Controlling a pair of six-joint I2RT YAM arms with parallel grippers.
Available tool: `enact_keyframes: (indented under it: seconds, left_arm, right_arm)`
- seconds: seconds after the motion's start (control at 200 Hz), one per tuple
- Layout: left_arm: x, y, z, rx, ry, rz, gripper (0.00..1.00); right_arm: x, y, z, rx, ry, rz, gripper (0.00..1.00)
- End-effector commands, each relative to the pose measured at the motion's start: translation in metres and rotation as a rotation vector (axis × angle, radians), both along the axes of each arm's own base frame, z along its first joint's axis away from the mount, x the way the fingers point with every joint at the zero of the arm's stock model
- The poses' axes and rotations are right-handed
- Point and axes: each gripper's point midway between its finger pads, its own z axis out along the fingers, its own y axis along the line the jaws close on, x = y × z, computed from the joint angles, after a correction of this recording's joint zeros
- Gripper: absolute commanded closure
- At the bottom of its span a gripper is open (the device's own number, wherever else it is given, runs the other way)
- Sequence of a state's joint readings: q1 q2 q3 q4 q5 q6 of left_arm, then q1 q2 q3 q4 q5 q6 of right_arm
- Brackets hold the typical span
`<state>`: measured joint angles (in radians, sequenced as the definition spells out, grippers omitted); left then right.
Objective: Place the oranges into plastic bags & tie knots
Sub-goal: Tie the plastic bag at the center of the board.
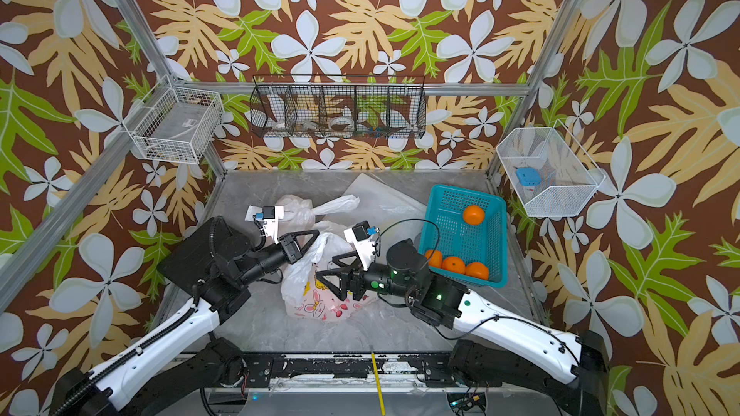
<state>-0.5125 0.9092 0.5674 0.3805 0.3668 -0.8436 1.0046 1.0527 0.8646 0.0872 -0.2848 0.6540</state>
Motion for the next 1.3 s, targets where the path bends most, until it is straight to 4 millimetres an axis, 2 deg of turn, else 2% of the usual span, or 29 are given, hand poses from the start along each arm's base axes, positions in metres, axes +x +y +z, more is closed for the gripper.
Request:
enact_keyframes:
  seconds: [0.0, 0.235, 0.335, 0.455, 0.55, 0.701, 0.781, 0.891, 1.106, 1.231, 1.296]
  left_arm:
    - [0.000, 0.000, 0.010, -0.018, -0.040, 0.004, 1.00]
    - [0.001, 0.000, 0.013, -0.020, -0.049, 0.006, 1.00]
    - [0.001, 0.001, 0.013, -0.020, -0.050, 0.011, 1.00]
    - [0.001, 0.002, 0.016, -0.022, -0.059, 0.016, 1.00]
    - [0.001, 0.003, 0.017, -0.021, -0.061, 0.019, 1.00]
    - [0.003, 0.005, 0.015, -0.012, -0.061, 0.037, 1.00]
    - [0.006, 0.011, 0.013, 0.002, -0.058, 0.078, 1.00]
    - [0.013, 0.027, 0.012, 0.034, -0.067, 0.172, 1.00]
    - [0.020, 0.056, 0.017, 0.085, -0.085, 0.279, 1.00]
    - [0.022, 0.072, 0.006, 0.166, -0.060, 0.358, 1.00]
    - [0.021, 0.080, 0.002, 0.188, -0.054, 0.392, 1.00]
  right_arm:
    - [0.007, 0.011, -0.009, -0.039, 0.035, -0.012, 0.18]
    - [0.021, 0.033, -0.008, -0.070, 0.012, -0.010, 0.23]
    - [0.029, 0.032, -0.012, -0.095, 0.008, -0.043, 0.31]
    - [0.036, 0.024, -0.017, -0.121, 0.010, -0.105, 0.46]
    - [0.042, 0.019, -0.021, -0.137, 0.006, -0.144, 0.63]
    - [0.046, 0.011, -0.027, -0.179, -0.006, -0.182, 0.99]
    - [0.047, 0.003, -0.029, -0.201, -0.024, -0.205, 1.00]
    - [0.049, -0.015, -0.039, -0.287, -0.064, -0.248, 1.00]
    - [0.071, -0.076, -0.071, -0.515, -0.107, -0.423, 1.00]
    - [0.089, -0.122, -0.090, -0.640, -0.124, -0.578, 1.00]
    - [0.094, -0.135, -0.100, -0.672, -0.121, -0.601, 1.00]
